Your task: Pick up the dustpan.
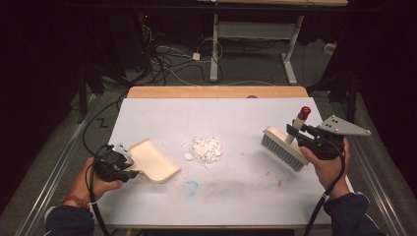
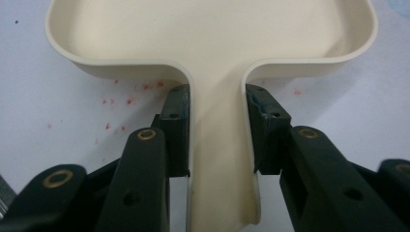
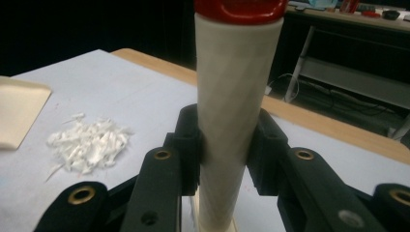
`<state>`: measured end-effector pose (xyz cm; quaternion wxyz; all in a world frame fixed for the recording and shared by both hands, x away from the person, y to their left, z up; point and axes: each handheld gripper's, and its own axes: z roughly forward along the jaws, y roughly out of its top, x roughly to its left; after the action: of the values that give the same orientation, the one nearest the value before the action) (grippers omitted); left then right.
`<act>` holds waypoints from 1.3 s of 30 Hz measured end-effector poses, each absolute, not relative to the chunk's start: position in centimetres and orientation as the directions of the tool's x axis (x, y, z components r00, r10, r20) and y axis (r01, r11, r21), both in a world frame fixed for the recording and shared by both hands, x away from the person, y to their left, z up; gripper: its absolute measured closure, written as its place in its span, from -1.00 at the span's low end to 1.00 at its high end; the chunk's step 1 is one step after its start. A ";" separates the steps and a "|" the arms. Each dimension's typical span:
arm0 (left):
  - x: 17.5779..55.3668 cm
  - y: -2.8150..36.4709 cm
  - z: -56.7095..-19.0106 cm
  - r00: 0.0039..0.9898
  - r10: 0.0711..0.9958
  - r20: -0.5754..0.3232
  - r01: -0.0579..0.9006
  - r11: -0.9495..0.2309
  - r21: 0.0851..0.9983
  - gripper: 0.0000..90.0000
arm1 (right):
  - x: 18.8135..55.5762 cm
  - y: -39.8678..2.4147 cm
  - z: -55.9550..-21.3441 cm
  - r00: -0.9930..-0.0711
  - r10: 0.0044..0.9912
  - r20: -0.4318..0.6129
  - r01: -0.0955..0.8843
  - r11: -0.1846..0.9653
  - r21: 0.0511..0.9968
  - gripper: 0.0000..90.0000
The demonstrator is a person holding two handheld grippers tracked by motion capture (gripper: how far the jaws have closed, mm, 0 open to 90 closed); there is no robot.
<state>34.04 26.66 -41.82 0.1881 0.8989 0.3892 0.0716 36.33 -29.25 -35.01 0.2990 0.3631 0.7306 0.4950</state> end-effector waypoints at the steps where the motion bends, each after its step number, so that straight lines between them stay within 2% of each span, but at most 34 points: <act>1: 34.1 26.5 -41.8 0.694 0.720 -0.017 0.667 -0.634 0.391 0.40 | 36.7 -29.1 -34.8 -0.553 0.830 -0.078 0.232 0.243 0.942 0.57; 14: 35.0 25.6 -41.7 0.740 0.672 -0.011 0.637 -0.695 0.334 0.40 | 39.4 -26.3 -34.3 -0.539 0.839 -0.067 0.211 0.212 0.954 0.57; 19: 35.0 24.9 -41.8 0.753 0.658 -0.013 0.626 -0.711 0.320 0.40 | 40.3 -25.0 -34.3 -0.557 0.827 -0.067 0.205 0.216 0.955 0.57; 23: 35.1 24.4 -42.1 0.759 0.651 -0.013 0.622 -0.720 0.309 0.40 | 41.1 -23.9 -34.1 -0.579 0.815 -0.030 0.208 0.182 0.961 0.57; 39: 36.1 22.6 -41.6 0.804 0.595 -0.020 0.576 -0.770 0.275 0.40 | 40.9 -22.5 -34.0 -0.602 0.798 -0.026 0.205 0.187 0.961 0.57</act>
<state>36.07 22.59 -41.59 0.1349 0.9400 0.3115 0.0341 40.89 -22.53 -34.03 0.2776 0.3489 0.7185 0.5338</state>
